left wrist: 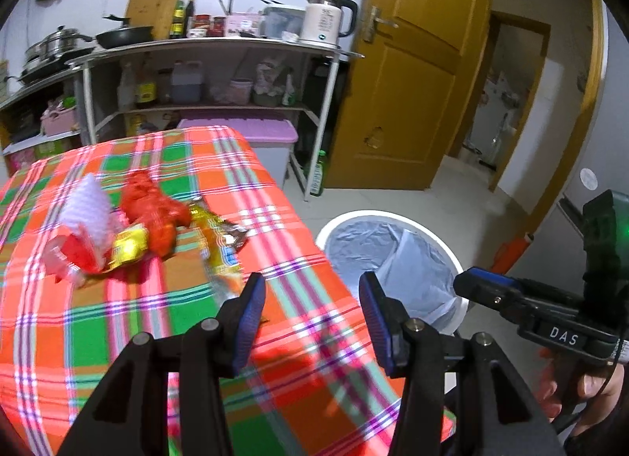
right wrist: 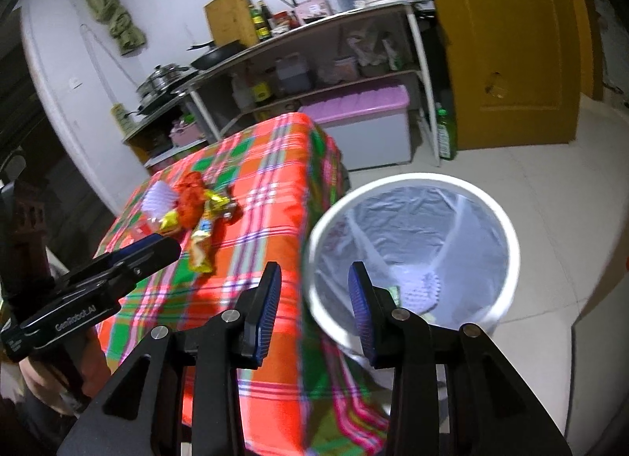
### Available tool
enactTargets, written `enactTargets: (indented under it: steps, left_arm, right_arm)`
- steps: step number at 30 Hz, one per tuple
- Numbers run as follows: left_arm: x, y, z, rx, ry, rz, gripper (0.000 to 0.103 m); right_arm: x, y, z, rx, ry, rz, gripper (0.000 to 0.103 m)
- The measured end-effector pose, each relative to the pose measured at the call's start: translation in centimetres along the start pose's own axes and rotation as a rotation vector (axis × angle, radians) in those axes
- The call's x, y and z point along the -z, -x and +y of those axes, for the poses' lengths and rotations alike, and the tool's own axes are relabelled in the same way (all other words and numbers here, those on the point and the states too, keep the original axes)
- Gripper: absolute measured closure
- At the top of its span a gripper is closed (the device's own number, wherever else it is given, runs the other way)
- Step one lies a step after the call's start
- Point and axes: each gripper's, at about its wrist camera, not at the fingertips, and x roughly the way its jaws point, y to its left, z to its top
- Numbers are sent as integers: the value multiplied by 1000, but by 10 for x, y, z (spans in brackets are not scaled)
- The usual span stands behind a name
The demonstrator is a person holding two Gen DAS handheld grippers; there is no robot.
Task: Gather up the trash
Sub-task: 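Return both tools to the table and grasp the yellow candy wrapper with the left gripper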
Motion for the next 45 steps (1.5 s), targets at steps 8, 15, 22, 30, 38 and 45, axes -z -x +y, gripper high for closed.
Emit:
enactTargets:
  steps: [8, 15, 22, 30, 38, 45]
  left_arm:
    - [12, 16, 30, -52, 45, -13, 51]
    - [17, 15, 44, -67, 82, -4, 44]
    - [17, 4, 46, -61, 100, 17, 42]
    - [10, -17, 49, -78, 122, 35, 42]
    - [1, -51, 56, -102, 144, 74, 43]
    - [0, -77, 61, -109, 158, 128, 58]
  right_arm:
    - [4, -7, 20, -34, 33, 12, 59]
    - [7, -11, 26, -47, 43, 22, 59]
    - [5, -14, 27, -53, 51, 23, 59]
    - [0, -20, 27, -49, 63, 28, 59]
    - [-7, -34, 30, -55, 85, 43, 59]
    - [-14, -53, 28, -54, 88, 65, 59]
